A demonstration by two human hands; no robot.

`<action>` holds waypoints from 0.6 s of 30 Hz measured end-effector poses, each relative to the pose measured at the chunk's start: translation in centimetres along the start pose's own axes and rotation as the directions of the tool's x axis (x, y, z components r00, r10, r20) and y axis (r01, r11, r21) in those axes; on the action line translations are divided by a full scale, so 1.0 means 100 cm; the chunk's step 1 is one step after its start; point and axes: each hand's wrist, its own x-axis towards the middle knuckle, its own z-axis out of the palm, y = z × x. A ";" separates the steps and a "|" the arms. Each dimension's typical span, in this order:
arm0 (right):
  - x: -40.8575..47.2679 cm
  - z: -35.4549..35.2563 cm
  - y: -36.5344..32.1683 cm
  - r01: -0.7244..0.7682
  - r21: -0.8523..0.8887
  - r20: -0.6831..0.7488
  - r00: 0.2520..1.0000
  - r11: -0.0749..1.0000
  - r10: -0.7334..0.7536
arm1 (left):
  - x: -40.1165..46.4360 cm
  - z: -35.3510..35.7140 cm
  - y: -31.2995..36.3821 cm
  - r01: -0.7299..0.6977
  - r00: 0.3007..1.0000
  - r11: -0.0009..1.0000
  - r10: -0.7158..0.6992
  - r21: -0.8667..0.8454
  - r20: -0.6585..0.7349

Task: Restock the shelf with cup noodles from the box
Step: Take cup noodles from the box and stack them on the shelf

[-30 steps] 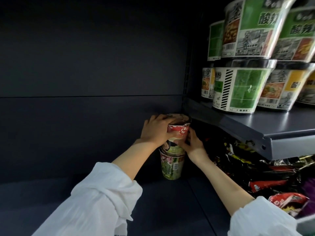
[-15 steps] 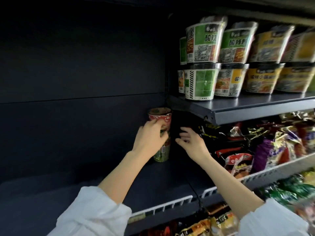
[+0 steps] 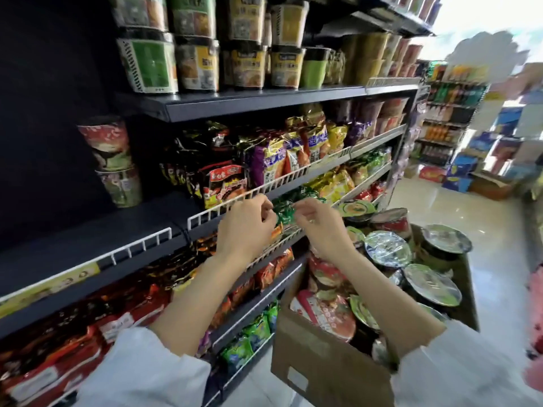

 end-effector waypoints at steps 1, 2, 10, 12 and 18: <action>-0.007 -0.014 0.016 -0.039 -0.013 -0.006 0.999 0.999 0.039 | -0.003 0.012 0.014 -0.011 0.999 1.000 0.012 -0.013 0.040; -0.012 -0.026 0.031 -0.074 -0.034 -0.007 0.997 0.997 0.074 | -0.005 0.024 0.027 -0.020 0.997 1.000 0.021 -0.014 0.073; -0.008 -0.086 0.149 -0.138 -0.363 0.171 0.962 0.921 0.212 | -0.002 0.135 0.085 -0.008 0.916 0.991 -0.047 0.135 0.397; 0.002 -0.091 0.176 -0.101 -0.447 0.289 0.924 0.889 0.251 | 0.003 0.159 0.089 -0.041 0.857 0.974 -0.080 0.222 0.510; 0.023 -0.094 0.227 0.105 -0.585 0.440 0.874 0.804 0.206 | 0.006 0.208 0.078 0.018 0.832 0.882 -0.275 0.471 0.482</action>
